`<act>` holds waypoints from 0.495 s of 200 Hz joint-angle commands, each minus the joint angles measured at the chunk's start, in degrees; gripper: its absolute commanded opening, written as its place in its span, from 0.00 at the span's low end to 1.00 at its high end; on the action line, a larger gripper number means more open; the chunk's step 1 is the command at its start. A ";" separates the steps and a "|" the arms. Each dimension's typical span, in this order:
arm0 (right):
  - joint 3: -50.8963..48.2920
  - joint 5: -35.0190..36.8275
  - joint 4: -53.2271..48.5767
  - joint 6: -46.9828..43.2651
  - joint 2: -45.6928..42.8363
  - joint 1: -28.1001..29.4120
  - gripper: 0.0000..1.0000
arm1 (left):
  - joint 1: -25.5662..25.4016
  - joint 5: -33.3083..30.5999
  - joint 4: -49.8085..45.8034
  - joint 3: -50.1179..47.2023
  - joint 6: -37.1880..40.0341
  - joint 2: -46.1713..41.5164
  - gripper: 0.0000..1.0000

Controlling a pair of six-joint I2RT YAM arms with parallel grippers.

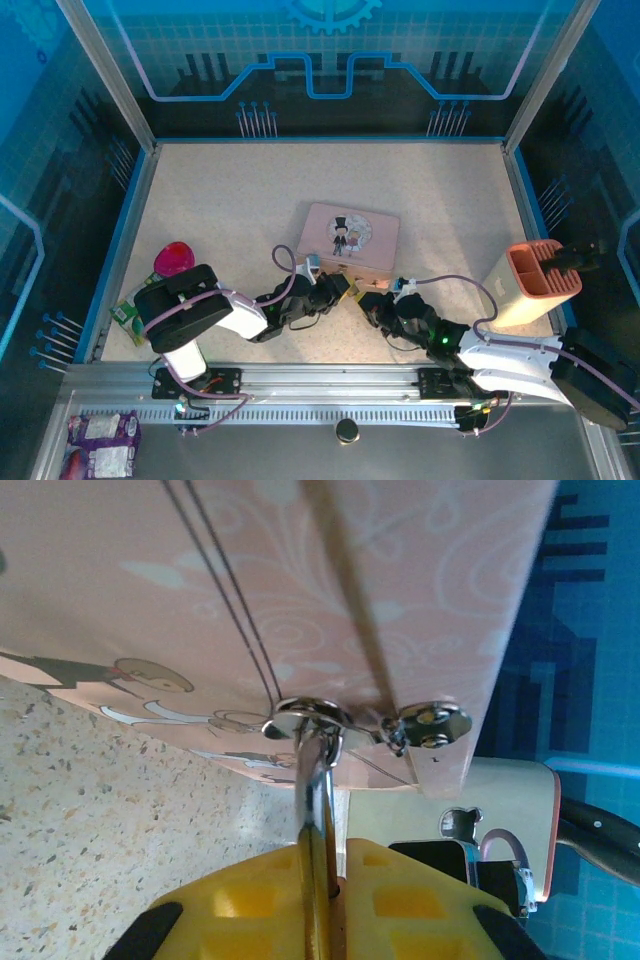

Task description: Unlock the padlock with the key

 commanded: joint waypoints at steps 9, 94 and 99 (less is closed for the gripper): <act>1.84 0.46 4.10 -1.19 1.09 -0.39 0.00 | -1.43 1.32 5.54 2.76 2.07 -1.94 0.00; 3.95 -10.05 3.45 -5.95 1.98 -6.57 0.28 | -1.14 0.24 2.77 2.10 2.71 -2.95 0.00; 4.10 -10.31 1.06 -6.73 1.03 -6.75 0.31 | -0.86 0.10 1.94 1.93 2.72 -3.24 0.00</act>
